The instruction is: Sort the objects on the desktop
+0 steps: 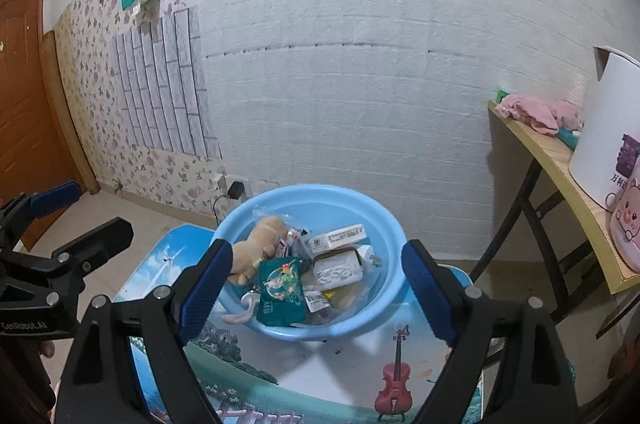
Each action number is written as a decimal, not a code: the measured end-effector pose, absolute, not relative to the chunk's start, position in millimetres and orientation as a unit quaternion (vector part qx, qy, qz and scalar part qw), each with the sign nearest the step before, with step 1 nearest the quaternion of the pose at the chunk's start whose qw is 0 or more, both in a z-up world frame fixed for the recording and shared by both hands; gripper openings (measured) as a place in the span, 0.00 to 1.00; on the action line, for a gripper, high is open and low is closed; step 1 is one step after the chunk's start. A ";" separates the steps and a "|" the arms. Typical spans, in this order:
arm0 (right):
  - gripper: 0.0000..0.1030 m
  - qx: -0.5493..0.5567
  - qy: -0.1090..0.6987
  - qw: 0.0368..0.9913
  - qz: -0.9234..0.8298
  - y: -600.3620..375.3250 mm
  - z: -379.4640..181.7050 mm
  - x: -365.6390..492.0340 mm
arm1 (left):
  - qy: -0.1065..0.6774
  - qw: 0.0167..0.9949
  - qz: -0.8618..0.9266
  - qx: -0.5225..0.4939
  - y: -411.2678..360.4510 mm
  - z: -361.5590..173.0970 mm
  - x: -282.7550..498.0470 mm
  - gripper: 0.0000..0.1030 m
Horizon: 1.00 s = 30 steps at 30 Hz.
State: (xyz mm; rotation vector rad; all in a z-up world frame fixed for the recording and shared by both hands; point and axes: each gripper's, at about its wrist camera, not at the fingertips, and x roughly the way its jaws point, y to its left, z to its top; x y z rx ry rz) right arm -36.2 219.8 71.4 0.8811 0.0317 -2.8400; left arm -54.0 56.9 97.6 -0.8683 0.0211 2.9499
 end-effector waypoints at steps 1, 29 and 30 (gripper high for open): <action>0.99 0.297 0.011 0.085 -0.951 218.1 70.2 -36.6 | 0.003 0.034 0.958 -0.284 55.6 95.7 -54.6 1.00; 1.00 0.303 0.012 0.065 -0.951 213.0 66.1 -16.3 | 0.001 0.024 0.951 -0.309 50.3 83.3 -38.5 1.00; 1.00 0.303 0.011 0.064 -0.951 213.2 66.0 -15.9 | 0.001 0.024 0.950 -0.310 50.6 83.1 -38.6 1.00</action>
